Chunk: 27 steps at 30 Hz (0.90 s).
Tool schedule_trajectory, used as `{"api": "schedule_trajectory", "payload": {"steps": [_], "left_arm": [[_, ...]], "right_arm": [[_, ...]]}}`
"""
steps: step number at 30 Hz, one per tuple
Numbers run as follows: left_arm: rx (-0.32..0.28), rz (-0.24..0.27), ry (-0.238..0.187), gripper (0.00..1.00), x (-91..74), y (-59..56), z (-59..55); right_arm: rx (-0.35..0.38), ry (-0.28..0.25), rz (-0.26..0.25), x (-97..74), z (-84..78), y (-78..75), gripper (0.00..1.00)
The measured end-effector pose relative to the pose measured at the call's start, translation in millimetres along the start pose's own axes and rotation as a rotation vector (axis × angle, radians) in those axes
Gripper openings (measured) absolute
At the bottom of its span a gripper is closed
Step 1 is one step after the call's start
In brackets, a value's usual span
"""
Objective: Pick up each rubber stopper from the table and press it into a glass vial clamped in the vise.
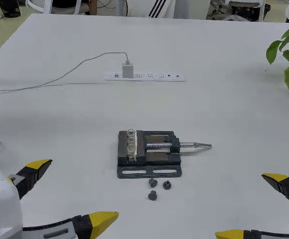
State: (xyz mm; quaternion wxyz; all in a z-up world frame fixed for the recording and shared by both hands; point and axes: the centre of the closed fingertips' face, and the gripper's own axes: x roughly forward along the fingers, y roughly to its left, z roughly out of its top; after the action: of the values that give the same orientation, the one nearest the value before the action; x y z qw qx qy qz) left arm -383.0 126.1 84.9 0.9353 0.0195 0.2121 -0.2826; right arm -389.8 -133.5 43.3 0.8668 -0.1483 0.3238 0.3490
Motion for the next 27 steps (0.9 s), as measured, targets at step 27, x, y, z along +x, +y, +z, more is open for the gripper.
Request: {"api": "schedule_trajectory", "payload": {"steps": [27], "left_arm": [[0.000,-0.023,0.020,0.99,2.6,-5.8,-10.4]], "right_arm": [[-0.107,0.033,0.162,26.3,25.7,21.2,0.69]]}}
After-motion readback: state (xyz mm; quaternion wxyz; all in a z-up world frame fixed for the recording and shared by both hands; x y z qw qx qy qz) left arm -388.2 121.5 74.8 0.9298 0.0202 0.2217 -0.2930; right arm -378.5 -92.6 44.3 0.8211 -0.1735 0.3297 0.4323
